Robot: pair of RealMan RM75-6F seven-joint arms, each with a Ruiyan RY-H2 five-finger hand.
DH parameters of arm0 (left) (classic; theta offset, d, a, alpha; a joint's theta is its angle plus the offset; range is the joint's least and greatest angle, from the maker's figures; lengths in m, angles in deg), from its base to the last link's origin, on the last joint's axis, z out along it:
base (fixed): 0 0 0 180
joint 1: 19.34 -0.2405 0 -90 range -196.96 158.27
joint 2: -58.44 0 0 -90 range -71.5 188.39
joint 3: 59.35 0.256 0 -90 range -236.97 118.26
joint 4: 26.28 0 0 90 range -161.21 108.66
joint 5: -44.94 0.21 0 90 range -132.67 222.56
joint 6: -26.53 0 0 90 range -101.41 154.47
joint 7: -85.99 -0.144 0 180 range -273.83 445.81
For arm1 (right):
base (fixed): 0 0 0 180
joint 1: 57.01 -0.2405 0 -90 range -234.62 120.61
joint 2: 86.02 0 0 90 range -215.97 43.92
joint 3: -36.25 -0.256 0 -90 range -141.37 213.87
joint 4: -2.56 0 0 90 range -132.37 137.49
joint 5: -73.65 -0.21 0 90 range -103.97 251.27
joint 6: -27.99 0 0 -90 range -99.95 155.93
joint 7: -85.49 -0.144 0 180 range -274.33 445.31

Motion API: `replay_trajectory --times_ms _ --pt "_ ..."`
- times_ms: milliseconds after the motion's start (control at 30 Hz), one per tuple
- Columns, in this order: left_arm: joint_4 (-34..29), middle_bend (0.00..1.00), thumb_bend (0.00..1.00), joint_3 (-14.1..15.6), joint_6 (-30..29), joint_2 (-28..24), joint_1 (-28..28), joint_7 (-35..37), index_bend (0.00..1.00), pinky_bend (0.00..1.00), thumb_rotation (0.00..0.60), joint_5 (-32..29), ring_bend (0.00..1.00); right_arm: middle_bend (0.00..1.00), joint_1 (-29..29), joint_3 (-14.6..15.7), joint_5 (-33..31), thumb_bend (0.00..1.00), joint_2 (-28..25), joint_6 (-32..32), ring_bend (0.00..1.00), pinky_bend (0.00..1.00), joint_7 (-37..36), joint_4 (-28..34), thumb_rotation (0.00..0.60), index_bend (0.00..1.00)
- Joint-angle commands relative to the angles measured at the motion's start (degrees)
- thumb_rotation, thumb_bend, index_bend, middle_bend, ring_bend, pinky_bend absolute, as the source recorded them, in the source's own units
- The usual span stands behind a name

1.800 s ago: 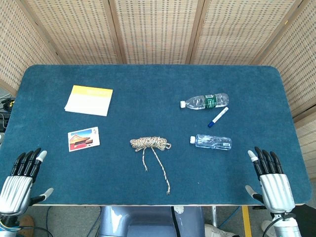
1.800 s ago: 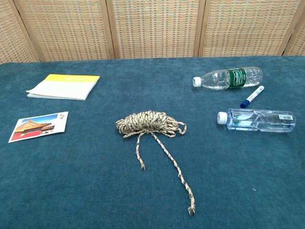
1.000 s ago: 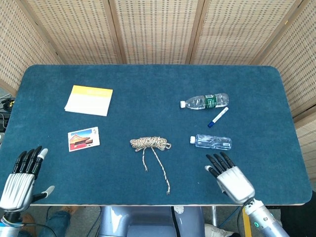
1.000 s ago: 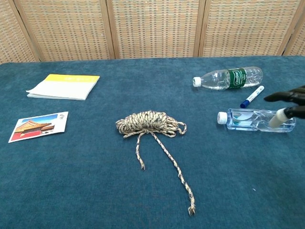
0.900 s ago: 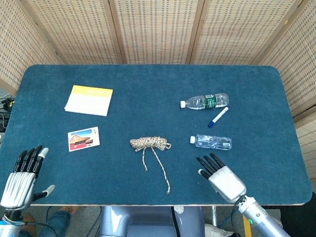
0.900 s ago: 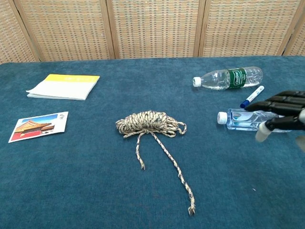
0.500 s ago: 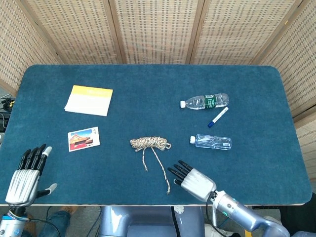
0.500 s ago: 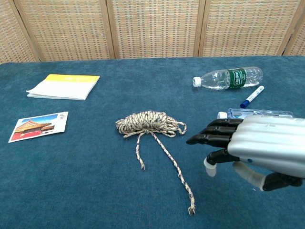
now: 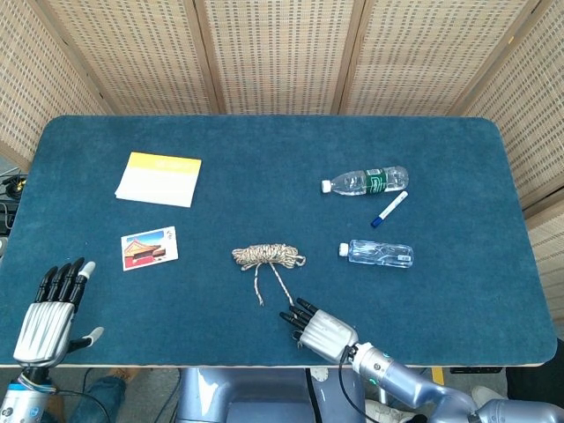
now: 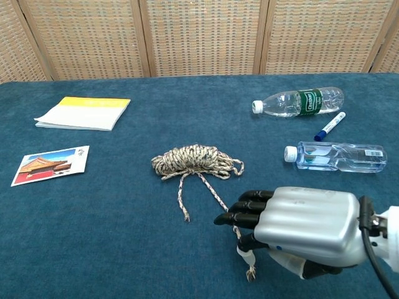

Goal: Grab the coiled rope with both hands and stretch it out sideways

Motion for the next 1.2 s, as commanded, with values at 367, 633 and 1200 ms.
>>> replay_trajectory --times_ms 367,633,1200 --pt "0.01 0.0 0.0 0.12 -0.05 0.28 0.22 -0.42 0.0 0.0 0.6 -0.61 0.0 0.0 -2.05 1.45 -7.9 0.83 4.27 2.16 0.0 0.0 5.79 -1.74 0.6 0.4" --pt "0.02 0.0 0.0 0.18 -0.04 0.24 0.32 -0.36 0.0 0.0 0.6 -0.85 0.0 0.0 -2.27 2.4 -9.63 0.83 2.63 4.23 0.0 0.0 6.33 -1.46 0.6 0.42" --pt "-0.03 0.0 0.0 0.42 0.17 0.63 0.6 -1.06 0.0 0.0 0.6 -1.45 0.0 0.0 -3.09 1.11 -14.37 0.83 -0.06 11.12 0.0 0.0 7.8 -1.75 0.6 0.42"
